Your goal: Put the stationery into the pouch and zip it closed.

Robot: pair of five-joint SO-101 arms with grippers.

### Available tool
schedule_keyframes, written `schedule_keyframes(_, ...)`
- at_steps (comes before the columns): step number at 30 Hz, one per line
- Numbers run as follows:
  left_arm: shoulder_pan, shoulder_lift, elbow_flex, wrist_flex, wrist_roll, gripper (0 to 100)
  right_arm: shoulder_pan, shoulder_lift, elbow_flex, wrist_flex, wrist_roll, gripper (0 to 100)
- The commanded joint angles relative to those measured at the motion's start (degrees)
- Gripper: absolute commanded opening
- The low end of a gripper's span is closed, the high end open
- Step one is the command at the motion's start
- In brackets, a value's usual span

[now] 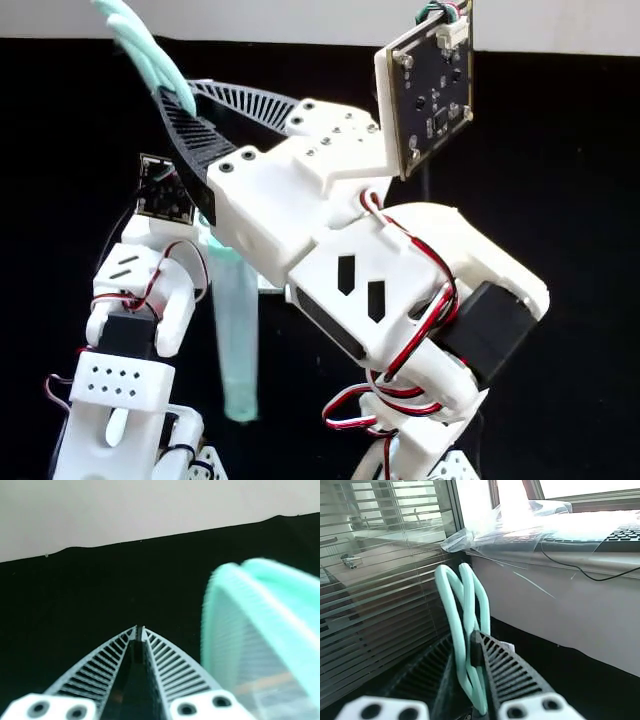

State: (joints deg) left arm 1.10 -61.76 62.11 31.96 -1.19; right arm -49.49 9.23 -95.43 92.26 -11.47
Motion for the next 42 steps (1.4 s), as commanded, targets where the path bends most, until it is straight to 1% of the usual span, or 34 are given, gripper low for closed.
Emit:
schedule_keyframes(1, 0.57, -0.57, -0.75, -0.97, 0.35, 1, -0.66, -2.24, -5.05, 0.13, -0.7, 0.8)
schedule_keyframes(5, -3.03, -0.57, -0.84, -1.14, 0.26, 1, -0.66, -2.24, -5.05, 0.66, -0.79, 0.8)
schedule_keyframes(9, -6.46, -1.01, -0.84, -1.05, 0.26, 1, -0.66, -2.24, -5.05, 2.51, -4.22, 0.8)
schedule_keyframes(13, -9.63, -1.1, -1.19, -1.14, 0.26, 1, -0.66, -2.33, -5.05, 2.95, -4.48, 0.8)
schedule_keyframes(17, -12.44, -1.1, -4.44, -0.62, 0.26, 1, -0.66, -2.33, -5.05, 2.95, -4.57, 0.8)
schedule_keyframes(19, -12.79, -1.1, -7.52, 2.99, 0.35, 1, -0.66, -2.33, -5.05, 2.95, -4.66, 0.8)
schedule_keyframes(25, -15.08, -1.1, -20.97, 20.57, 0.35, 1, -0.66, -2.42, -5.05, 5.49, -4.75, 0.8)
schedule_keyframes(27, -15.96, -1.1, -24.4, 25.32, 0.35, 1, -0.66, -2.42, -5.05, 6.37, -6.24, 0.8)
schedule_keyframes(29, -16.04, -1.1, -26.68, 29.27, 0.35, 1, -0.66, -2.42, -5.05, 6.64, -7.3, 0.8)
schedule_keyframes(37, -16.04, -1.1, -34.59, 43.6, 0.35, 1, -0.4, -2.42, -5.14, 6.11, -7.21, 0.8)
schedule_keyframes(42, -16.04, -1.1, -39.25, 51.16, 0.18, 1, -0.4, -2.42, -5.14, 6.11, -7.47, 0.8)
